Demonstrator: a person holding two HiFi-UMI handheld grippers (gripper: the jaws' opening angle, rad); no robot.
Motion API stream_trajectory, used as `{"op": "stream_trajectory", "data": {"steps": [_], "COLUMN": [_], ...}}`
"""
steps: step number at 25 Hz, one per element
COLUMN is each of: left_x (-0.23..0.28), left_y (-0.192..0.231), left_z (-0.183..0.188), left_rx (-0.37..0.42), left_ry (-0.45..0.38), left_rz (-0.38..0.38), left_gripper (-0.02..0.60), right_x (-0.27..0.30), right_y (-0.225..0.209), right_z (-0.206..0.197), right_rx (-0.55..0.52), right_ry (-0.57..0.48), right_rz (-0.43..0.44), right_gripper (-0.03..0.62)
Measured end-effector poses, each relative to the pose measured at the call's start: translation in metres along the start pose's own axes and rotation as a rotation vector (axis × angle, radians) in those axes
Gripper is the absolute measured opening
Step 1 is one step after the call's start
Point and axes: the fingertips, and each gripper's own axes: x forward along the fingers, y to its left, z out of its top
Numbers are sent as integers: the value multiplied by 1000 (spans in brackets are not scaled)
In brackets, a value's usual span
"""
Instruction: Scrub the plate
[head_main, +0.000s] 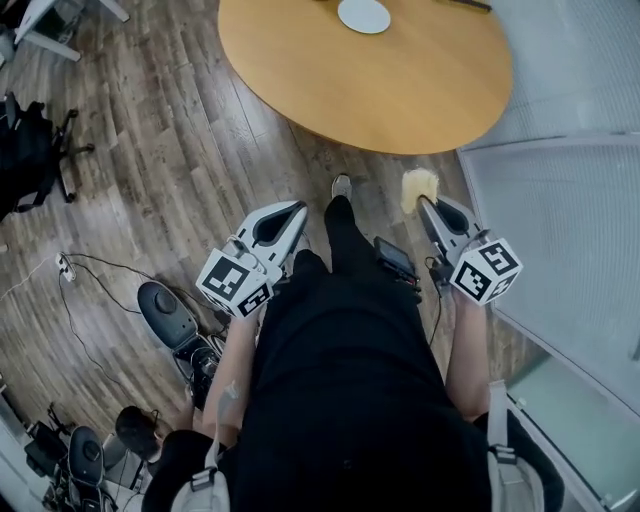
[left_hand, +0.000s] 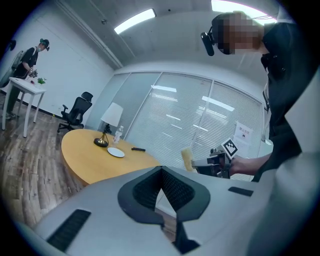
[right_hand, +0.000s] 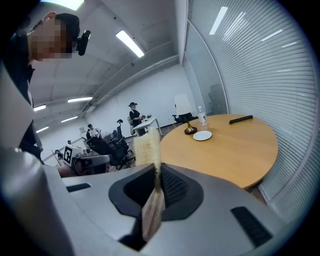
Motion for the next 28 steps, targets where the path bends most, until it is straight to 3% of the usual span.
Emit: {"op": "stream_trajectory", "data": {"steps": [5,11,23,28], "left_x": [26,84,199,212], "left_y": [22,41,37,53], "left_z": [14,58,66,62], "left_rx": [31,51,70,7], "left_ry": [21,23,157,201], "left_rz": [35,85,44,11], "left_gripper": [11,11,11,11], "right_x": [50,86,151,189], "right_y": [-26,-67,-142,-163], "right_z": [28,81,129,131], "right_rx": [-7,-33,23,45], "right_ry": [-28,-28,-14,26], "right_rz": [50,87,171,117], "right_gripper": [29,29,29,29]}}
